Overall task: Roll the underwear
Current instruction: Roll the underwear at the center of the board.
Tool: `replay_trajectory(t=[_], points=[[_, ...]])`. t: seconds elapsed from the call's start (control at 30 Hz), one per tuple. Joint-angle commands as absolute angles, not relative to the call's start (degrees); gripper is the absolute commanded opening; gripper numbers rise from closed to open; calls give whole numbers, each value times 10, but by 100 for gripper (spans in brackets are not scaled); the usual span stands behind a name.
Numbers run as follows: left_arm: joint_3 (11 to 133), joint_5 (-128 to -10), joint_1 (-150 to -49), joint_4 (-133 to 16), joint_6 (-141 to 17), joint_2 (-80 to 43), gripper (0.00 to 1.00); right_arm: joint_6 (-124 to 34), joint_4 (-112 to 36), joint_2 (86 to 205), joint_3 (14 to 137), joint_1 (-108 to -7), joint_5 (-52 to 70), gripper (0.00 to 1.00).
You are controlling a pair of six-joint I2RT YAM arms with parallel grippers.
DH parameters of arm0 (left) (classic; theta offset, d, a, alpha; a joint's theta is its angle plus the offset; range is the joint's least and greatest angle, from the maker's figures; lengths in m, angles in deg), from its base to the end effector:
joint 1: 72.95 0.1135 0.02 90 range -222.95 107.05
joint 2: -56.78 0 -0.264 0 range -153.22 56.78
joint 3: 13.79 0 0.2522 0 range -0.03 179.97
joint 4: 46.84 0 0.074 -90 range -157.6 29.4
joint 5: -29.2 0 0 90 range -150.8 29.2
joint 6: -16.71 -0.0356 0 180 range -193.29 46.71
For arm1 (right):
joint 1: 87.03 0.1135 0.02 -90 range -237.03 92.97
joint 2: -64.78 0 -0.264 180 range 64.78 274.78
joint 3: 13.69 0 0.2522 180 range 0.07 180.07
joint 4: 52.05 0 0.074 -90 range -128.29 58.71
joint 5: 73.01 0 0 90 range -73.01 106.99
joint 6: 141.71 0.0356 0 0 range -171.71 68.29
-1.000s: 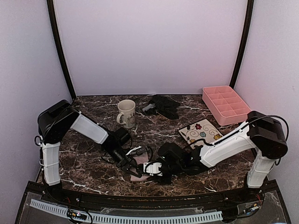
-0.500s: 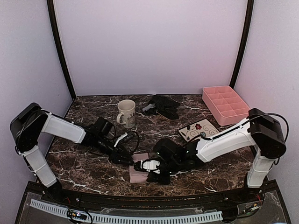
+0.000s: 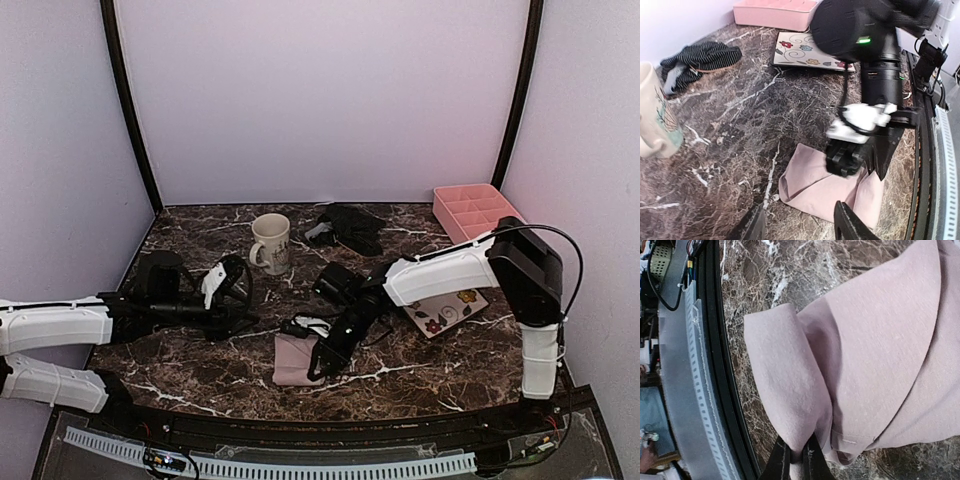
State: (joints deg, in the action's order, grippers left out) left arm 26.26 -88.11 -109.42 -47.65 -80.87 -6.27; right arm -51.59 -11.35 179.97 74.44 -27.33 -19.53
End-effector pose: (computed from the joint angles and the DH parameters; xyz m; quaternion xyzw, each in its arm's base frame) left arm 0.1746 -0.1493 0.2076 0.4248 0.7063 -0.3239 0.4645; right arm 0.1814 0.3524 0.1427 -0.5154 0.7787 0.3578 0.0055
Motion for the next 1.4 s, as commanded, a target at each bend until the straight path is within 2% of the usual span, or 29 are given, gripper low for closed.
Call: replay_trajectory(t=[0.0,0.2,0.43,0.8,0.9,1.0,1.07,1.1,1.17,1.23,1.37], points=[[239,-806,-1135,-514,-860,0,51,-467,-39,1849,780,-308,-313,0],[237,-746,-1249,-549,-918,-3,53,-434,-23,1906,810,-330,-383,0],[280,-730,-1333,-548,-969,-122,55,-405,-26,1933,813,-346,-412,0],[357,-696,-1363,-512,-988,-277,53,-362,-62,1936,791,-352,-417,0],[367,-705,-1363,-534,-995,-308,44,-349,-79,1928,778,-356,-415,0],[372,-709,-1363,-564,-994,-326,26,-346,-88,1920,766,-362,-413,0],[375,-716,-1362,-582,-993,-333,18,-345,-93,1912,760,-364,-410,3],[379,-721,-1362,-590,-991,-335,14,-345,-95,1907,757,-365,-407,6],[390,-745,-1358,-607,-985,-342,6,-349,-99,1893,749,-367,-392,19],[405,-778,-1345,-635,-975,-355,1,-351,-114,1872,732,-369,-376,27],[442,-904,-1291,-679,-955,-381,0,-354,-165,1807,680,-372,-310,37]])
